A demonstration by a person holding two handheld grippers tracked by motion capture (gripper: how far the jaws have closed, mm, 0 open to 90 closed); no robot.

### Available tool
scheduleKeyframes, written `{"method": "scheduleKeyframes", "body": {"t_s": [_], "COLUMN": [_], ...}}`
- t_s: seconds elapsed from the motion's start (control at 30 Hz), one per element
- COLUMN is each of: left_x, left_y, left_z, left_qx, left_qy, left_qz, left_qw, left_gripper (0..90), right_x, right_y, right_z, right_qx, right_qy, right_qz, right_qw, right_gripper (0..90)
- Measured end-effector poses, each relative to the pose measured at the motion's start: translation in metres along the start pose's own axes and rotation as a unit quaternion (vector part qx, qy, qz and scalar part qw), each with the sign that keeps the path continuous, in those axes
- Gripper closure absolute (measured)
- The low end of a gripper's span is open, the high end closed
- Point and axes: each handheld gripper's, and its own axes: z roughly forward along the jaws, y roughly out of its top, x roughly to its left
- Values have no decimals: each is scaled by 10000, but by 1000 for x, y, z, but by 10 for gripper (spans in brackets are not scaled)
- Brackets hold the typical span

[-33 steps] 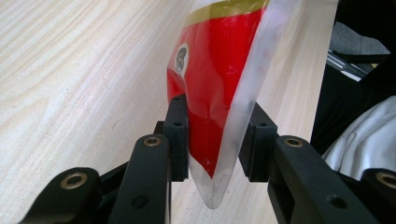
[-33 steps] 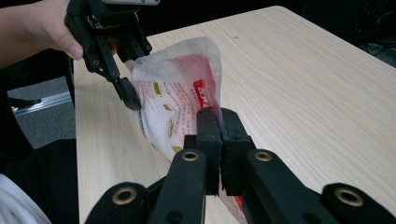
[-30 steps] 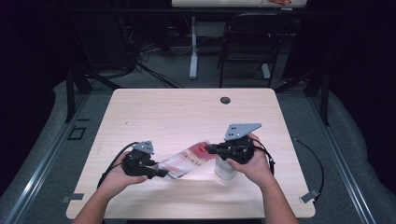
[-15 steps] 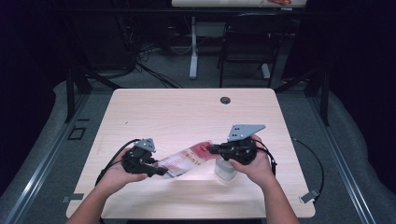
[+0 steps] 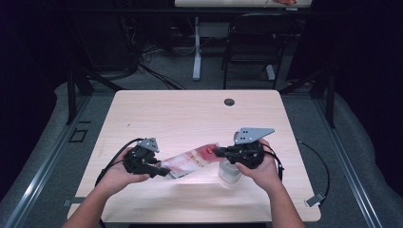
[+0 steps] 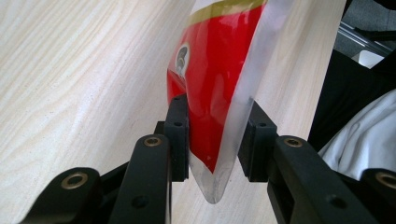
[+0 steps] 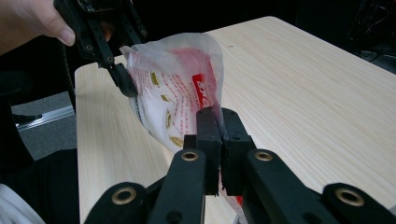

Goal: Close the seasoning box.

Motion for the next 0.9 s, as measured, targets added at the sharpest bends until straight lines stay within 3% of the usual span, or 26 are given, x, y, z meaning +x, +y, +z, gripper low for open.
{"method": "scheduleKeyframes", "body": {"t_s": [0.27, 0.33, 0.43, 0.53, 0.9], "left_x": [-1, -1, -2, -2, -3], "left_y": [5, 6, 8, 9, 16], "left_z": [-7, -9, -11, -13, -21], "left_qx": [-59, -110, -67, -113, -207], "left_qy": [8, -80, 29, -58, -15], "left_qz": [13, 8, 38, 38, 62], "left_qw": [10000, 9999, 10000, 9999, 9998], "left_gripper": [691, 692, 692, 694, 696], "right_x": [-1, -2, -2, -2, -4], "right_y": [-2, -3, -4, -4, -6], "right_z": [-3, -4, -5, -6, -9], "right_qx": [-38, -70, -77, -84, -125], "right_qy": [-87, -90, -96, -111, -155], "right_qz": [45, 82, 86, 103, 163], "right_qw": [9999, 9999, 9999, 9998, 9997], "right_gripper": [881, 881, 882, 882, 882]}}
